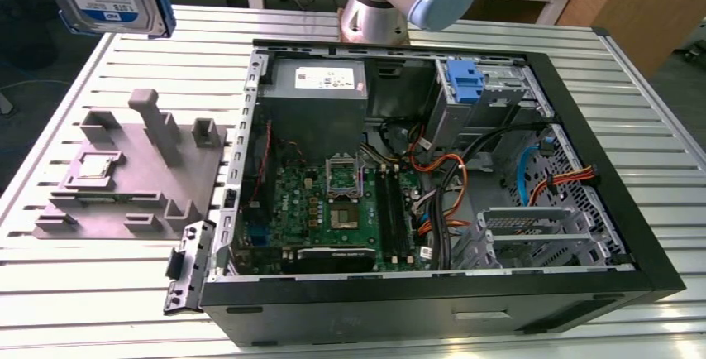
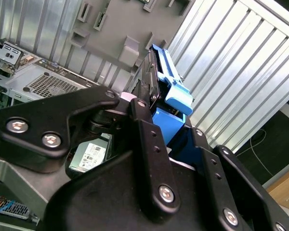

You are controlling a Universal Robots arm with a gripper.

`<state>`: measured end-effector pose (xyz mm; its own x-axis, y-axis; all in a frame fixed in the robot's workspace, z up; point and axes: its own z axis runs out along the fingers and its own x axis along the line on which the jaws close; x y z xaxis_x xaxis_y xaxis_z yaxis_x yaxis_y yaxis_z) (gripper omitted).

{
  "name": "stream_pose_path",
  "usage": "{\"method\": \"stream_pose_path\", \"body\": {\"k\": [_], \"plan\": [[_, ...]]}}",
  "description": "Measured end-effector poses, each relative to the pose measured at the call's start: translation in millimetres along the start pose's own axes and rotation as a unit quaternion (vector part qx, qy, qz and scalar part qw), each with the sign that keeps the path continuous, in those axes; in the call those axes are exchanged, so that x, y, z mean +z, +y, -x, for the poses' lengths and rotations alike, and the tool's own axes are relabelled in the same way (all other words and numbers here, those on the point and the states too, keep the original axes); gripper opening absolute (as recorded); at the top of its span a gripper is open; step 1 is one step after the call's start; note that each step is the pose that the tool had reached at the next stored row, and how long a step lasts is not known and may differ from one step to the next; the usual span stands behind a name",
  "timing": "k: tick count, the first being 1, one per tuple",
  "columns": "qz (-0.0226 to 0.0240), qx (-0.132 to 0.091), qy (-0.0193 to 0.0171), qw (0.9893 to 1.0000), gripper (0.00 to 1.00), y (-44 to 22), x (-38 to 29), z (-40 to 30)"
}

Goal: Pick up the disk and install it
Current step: 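Pick up the disk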

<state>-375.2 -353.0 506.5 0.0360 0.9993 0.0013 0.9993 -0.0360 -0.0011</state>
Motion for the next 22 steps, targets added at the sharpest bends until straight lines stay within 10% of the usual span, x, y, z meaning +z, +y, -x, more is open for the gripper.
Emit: {"method": "stream_pose_path", "body": {"k": [22], "plan": [[0.0000,0.000,0.0000,1.0000,0.37,19.2,0.0,-0.7]]}}
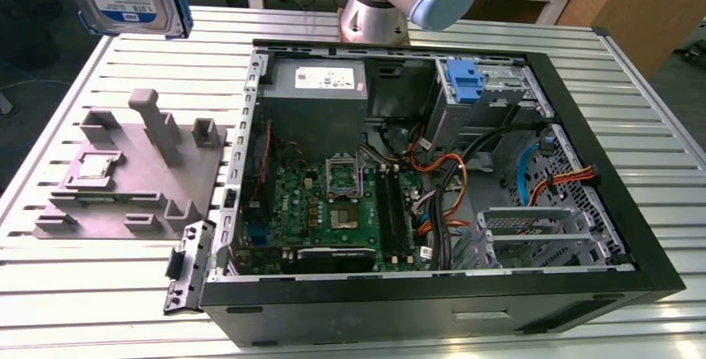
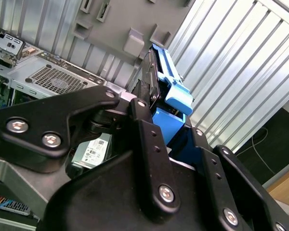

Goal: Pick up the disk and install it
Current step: 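Pick up the disk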

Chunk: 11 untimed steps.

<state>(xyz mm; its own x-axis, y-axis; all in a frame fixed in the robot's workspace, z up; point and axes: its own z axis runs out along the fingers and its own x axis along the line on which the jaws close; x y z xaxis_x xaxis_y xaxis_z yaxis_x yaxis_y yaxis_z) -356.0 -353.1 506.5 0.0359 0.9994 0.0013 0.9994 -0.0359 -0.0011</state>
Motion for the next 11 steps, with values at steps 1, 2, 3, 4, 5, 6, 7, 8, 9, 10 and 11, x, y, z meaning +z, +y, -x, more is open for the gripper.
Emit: {"method": "stream_pose_path", "body": {"k": [1,2,3,4,5,6,7,8,9,10,11], "plan": [[0.0000,0.000,0.0000,1.0000,0.37,1.3,0.0,-0.1],[-0.0001,0.000,0.0000,1.0000,0.37,2.5,0.0,-0.1],[0.0000,0.000,0.0000,1.0000,0.37,3.5,0.0,-0.1],[0.0000,0.000,0.0000,1.0000,0.37,4.4,0.0,-0.2],[0.0000,0.000,0.0000,1.0000,0.37,4.9,0.0,-0.2],[0.0000,0.000,0.0000,1.0000,0.37,5.3,0.0,-0.2],[0.0000,0.000,0.0000,1.0000,0.37,5.4,0.0,-0.2],[0.0000,0.000,0.0000,1.0000,0.37,5.4,0.0,-0.2],[0.0000,0.000,0.0000,1.0000,0.37,5.4,0.0,-0.2],[0.0000,0.000,0.0000,1.0000,0.37,5.5,0.0,-0.2],[0.0000,0.000,0.0000,1.0000,0.37,5.6,0.0,-0.2]]}}
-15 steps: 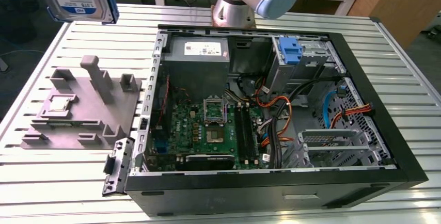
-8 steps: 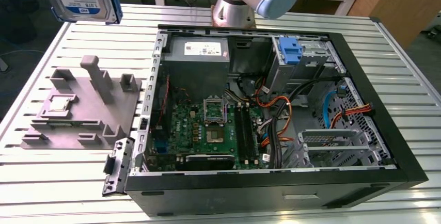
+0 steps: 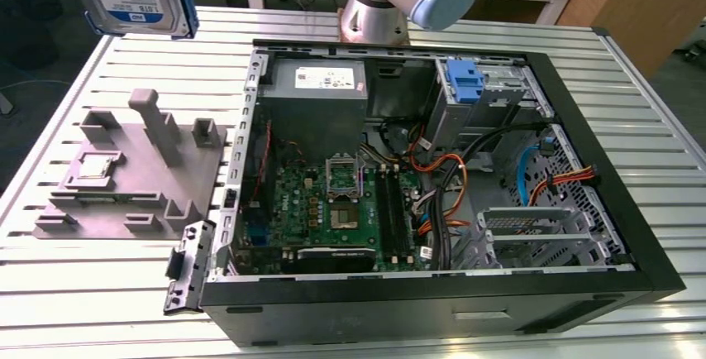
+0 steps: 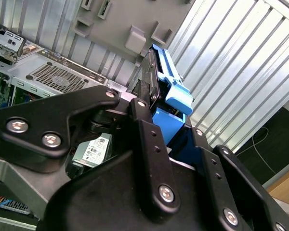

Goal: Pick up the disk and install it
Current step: 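Pick up the disk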

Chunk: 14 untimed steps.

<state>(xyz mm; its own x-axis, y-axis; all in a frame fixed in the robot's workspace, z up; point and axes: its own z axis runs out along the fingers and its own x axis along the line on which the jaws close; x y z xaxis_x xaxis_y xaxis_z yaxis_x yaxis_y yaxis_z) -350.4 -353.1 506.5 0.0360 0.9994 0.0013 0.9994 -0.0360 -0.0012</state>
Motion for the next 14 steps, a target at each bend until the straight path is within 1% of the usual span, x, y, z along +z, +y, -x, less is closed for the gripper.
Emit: {"method": "stream_pose_path", "body": {"k": [14], "plan": [[0.0000,0.000,0.0000,1.0000,0.37,0.3,0.0,0.0]]}}
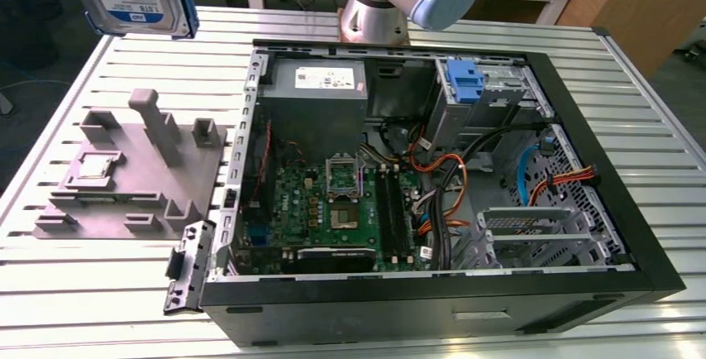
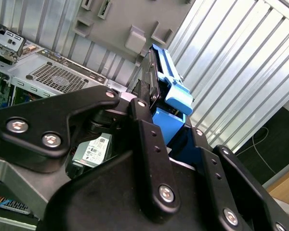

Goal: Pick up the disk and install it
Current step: 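Pick up the disk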

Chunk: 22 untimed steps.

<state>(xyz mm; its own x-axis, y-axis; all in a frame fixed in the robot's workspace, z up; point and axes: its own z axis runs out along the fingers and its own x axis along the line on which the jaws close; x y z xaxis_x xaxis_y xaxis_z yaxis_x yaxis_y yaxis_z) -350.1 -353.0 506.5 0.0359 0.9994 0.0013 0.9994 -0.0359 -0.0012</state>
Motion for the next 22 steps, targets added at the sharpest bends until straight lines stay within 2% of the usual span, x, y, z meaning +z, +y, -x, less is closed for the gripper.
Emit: {"method": "stream_pose_path", "body": {"k": [10,22], "plan": [[0.0000,0.000,0.0000,1.0000,0.37,9.5,0.0,-0.4],[0.0000,0.000,0.0000,1.0000,0.37,11.4,0.0,-0.4]]}}
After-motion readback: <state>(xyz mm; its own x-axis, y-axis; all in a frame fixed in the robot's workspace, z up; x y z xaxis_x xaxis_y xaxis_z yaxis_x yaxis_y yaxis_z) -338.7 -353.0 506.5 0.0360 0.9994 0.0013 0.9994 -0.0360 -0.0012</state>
